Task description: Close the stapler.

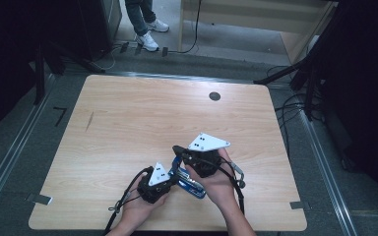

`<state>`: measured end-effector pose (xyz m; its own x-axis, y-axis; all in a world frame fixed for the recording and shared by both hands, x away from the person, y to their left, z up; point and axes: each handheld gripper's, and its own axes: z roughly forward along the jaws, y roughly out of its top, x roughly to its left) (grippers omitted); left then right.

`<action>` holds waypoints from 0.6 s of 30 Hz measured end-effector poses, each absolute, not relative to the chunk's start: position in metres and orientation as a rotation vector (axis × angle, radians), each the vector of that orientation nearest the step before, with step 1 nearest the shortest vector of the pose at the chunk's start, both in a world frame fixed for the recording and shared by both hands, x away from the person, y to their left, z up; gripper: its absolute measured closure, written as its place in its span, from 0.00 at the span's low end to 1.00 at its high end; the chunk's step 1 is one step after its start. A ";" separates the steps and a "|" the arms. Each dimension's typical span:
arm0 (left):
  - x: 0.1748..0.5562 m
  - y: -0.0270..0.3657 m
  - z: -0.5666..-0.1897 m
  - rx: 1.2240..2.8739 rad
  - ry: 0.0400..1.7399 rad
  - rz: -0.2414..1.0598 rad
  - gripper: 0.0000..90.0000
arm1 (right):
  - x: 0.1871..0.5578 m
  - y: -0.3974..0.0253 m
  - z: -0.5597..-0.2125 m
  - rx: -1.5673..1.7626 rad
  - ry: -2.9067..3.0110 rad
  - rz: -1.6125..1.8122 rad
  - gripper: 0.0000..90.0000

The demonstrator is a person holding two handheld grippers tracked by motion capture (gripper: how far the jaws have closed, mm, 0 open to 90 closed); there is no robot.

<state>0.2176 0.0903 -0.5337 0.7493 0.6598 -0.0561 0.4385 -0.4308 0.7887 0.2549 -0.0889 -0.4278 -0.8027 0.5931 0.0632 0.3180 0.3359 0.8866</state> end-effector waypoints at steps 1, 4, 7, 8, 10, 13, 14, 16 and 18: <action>0.218 0.090 -0.534 2.094 0.824 0.330 1.00 | 0.255 -0.089 -0.428 0.819 2.333 1.452 1.00; 0.217 0.090 -0.534 2.094 0.824 0.332 1.00 | 0.254 -0.091 -0.429 0.818 2.335 1.449 1.00; 0.217 0.090 -0.534 2.094 0.824 0.332 1.00 | 0.253 -0.093 -0.430 0.825 2.336 1.450 1.00; 0.217 0.090 -0.534 2.094 0.824 0.333 1.00 | 0.253 -0.094 -0.430 0.824 2.334 1.452 1.00; 0.217 0.090 -0.534 2.094 0.824 0.329 1.00 | 0.252 -0.095 -0.431 0.820 2.332 1.455 1.00; 0.217 0.090 -0.534 2.093 0.824 0.330 1.00 | 0.250 -0.097 -0.431 0.817 2.332 1.451 1.00; 0.217 0.090 -0.534 2.094 0.823 0.328 1.00 | 0.250 -0.098 -0.431 0.817 2.333 1.445 1.00; 0.217 0.090 -0.534 2.093 0.823 0.326 1.00 | 0.248 -0.100 -0.432 0.820 2.332 1.435 1.00; 0.217 0.090 -0.534 2.093 0.823 0.325 1.00 | 0.246 -0.102 -0.434 0.825 2.331 1.431 1.00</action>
